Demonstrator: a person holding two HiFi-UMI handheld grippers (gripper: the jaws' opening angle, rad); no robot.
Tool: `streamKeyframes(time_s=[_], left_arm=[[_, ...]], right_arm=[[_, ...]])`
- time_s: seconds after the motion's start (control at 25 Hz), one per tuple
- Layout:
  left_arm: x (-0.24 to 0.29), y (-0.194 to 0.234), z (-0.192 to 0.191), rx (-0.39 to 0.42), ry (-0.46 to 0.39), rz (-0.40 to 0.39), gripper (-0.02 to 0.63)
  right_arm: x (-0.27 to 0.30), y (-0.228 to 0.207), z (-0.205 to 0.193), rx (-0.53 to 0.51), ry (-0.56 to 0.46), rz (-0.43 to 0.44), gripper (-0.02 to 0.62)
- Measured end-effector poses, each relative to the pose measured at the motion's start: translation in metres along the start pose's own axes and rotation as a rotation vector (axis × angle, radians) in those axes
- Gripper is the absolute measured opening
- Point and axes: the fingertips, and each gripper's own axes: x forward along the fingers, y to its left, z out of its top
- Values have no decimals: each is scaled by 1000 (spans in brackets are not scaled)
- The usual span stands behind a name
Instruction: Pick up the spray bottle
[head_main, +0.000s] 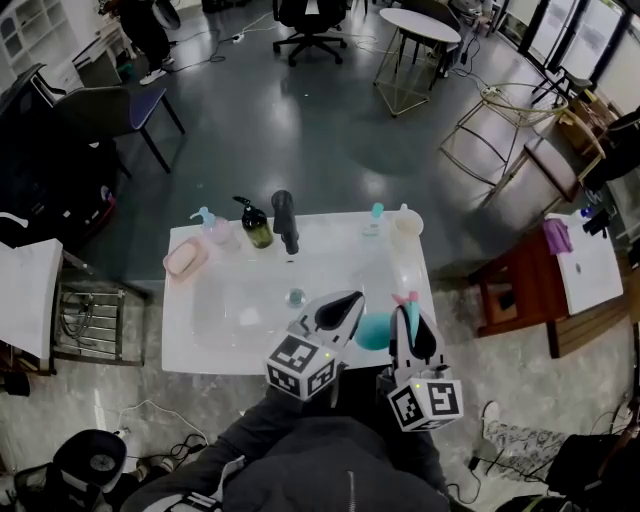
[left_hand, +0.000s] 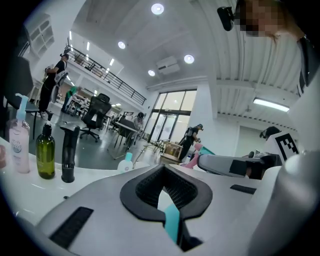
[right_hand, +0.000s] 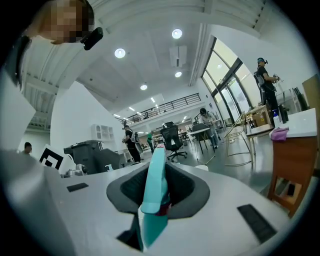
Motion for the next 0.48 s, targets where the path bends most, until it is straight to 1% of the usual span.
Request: streamKeyframes(time_s=[0.24, 0.48], left_arm=[[-3, 8, -2, -14, 2, 23, 6], [-3, 12, 0, -9, 3, 20, 6]], right_arm=[[3, 5, -4, 2, 11, 16, 78], [9, 10, -5, 16, 15, 30, 78]])
